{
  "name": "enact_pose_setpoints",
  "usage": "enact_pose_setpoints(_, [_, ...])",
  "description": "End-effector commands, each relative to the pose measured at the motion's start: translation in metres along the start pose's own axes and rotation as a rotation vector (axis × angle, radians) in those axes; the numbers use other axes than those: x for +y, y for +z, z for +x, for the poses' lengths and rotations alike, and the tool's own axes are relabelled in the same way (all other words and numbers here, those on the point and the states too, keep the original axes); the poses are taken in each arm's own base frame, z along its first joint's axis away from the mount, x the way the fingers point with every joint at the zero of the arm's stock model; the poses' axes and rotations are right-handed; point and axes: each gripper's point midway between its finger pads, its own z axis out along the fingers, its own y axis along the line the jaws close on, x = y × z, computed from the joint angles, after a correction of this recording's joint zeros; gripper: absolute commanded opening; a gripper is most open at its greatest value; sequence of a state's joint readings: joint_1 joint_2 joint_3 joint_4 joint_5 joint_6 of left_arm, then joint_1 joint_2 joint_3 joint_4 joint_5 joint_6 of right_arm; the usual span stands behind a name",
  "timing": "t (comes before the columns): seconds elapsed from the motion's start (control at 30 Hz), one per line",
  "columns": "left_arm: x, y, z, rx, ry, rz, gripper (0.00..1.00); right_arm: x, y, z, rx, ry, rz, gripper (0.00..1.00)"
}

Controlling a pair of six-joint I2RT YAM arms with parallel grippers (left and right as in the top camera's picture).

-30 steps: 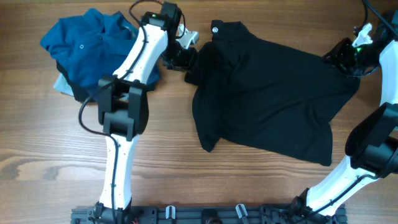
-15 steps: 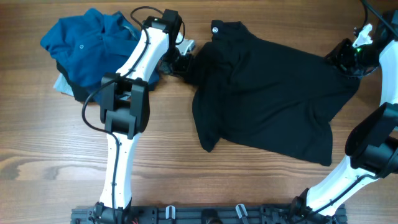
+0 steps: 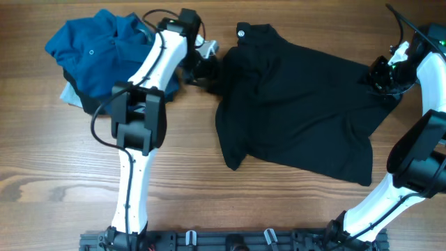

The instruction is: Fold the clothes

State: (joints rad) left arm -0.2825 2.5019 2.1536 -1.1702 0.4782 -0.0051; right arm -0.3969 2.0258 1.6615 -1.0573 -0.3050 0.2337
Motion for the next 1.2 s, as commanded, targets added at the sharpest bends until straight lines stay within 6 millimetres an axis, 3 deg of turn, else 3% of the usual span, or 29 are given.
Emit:
enact_pose_setpoints(0.0, [-0.010,0.014,0.006,0.021,0.017,0.025,0.44,-0.004,0.005,0.000,0.007,0.011,0.019,0.41])
enact_pose_setpoints(0.07, [-0.006,0.014,0.008,0.027,0.010,0.010,0.04,-0.004,0.005,0.000,0.008,0.011,0.019,0.41])
enact_pose_setpoints(0.2, [0.018,-0.002,0.015,0.042,-0.078,-0.056,0.04,-0.004,0.005,0.000,0.005,0.012,0.018,0.41])
enact_pose_setpoints(0.3, [0.040,-0.041,0.023,0.032,-0.172,-0.083,0.04,0.000,0.006,-0.006,-0.018,-0.006,0.012,0.41])
enact_pose_setpoints(0.4, [0.048,-0.076,0.022,-0.021,-0.202,-0.081,0.04,0.017,0.011,-0.009,-0.041,-0.092,-0.025,0.28])
enact_pose_setpoints(0.53, [0.055,-0.108,0.019,-0.092,-0.218,-0.089,0.04,0.037,0.038,0.000,-0.049,-0.187,-0.074,0.24])
enact_pose_setpoints(0.6, [0.054,-0.114,0.021,-0.096,-0.221,-0.092,0.04,0.028,0.056,0.005,-0.059,-0.175,-0.029,0.23])
enact_pose_setpoints(0.73, [0.054,-0.114,0.026,-0.077,-0.227,-0.101,0.04,-0.024,0.078,0.007,-0.120,-0.030,0.169,0.14])
enact_pose_setpoints(0.8, [0.054,-0.114,0.026,-0.077,-0.227,-0.103,0.22,-0.049,0.078,0.005,-0.141,0.016,0.236,0.14])
enact_pose_setpoints(0.83, [0.054,-0.114,0.026,-0.077,-0.227,-0.103,0.26,-0.058,0.077,0.003,-0.151,0.039,0.257,0.13])
enact_pose_setpoints(0.87, [0.054,-0.114,0.026,-0.077,-0.227,-0.103,0.37,-0.070,0.073,-0.001,-0.167,0.074,0.282,0.13])
enact_pose_setpoints(0.9, [0.054,-0.114,0.026,-0.077,-0.227,-0.103,0.59,-0.079,0.069,-0.005,-0.183,0.099,0.290,0.13])
enact_pose_setpoints(0.93, [0.054,-0.114,0.026,-0.077,-0.228,-0.103,0.66,-0.088,0.066,-0.009,-0.196,0.126,0.291,0.14])
enact_pose_setpoints(1.03, [0.052,-0.117,0.027,-0.080,-0.226,-0.102,0.71,-0.107,0.056,-0.015,-0.203,0.196,0.252,0.23])
enact_pose_setpoints(1.1, [0.047,-0.125,0.031,-0.082,-0.223,-0.102,0.71,-0.093,0.037,-0.022,-0.190,0.148,0.085,0.38])
enact_pose_setpoints(1.17, [0.039,-0.141,0.034,-0.108,-0.204,-0.103,0.70,-0.070,0.000,-0.033,-0.246,0.114,-0.125,0.48])
